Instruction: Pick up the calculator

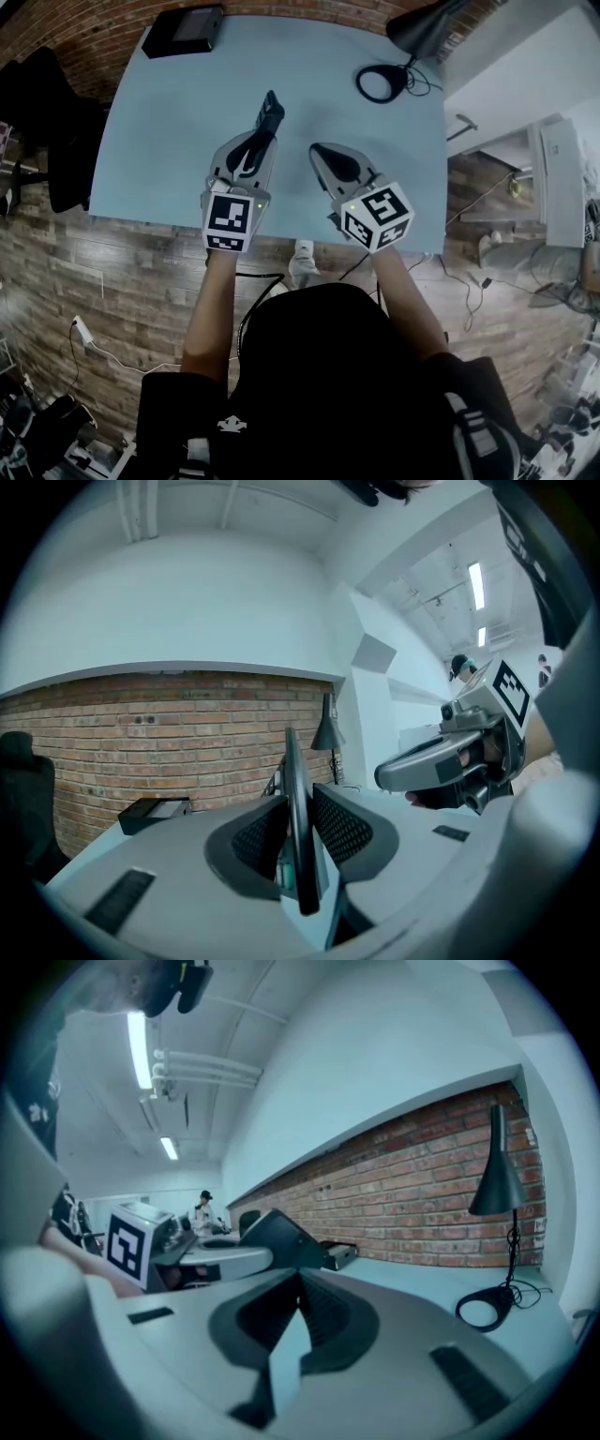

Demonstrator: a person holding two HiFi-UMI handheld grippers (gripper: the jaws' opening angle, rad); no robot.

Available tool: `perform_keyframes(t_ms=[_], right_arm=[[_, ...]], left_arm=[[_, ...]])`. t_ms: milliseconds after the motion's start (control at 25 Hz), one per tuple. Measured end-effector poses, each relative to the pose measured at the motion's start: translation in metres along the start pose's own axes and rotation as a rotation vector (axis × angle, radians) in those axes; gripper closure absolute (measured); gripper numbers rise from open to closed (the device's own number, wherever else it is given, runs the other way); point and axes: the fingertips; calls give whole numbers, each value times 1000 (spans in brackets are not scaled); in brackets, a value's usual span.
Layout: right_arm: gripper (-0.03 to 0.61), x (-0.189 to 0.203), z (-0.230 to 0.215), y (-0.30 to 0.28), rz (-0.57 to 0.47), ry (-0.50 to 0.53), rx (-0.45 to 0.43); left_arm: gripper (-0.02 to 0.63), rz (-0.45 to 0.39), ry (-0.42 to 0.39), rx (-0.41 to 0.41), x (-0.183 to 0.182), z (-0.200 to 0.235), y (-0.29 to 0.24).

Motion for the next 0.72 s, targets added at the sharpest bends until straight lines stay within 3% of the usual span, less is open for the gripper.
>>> perform_keyframes(t_ms=[720], right_arm=[[574,-26,20,34,-48,43,28]], left_arm=[[520,-68,-40,18,-27,-34,40]])
Point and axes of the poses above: the fingertips, and each gripper's own axes: y backward along the fingers, z to its left, x out of its underside, and after that the axes turned 13 degrees about y, right-handed
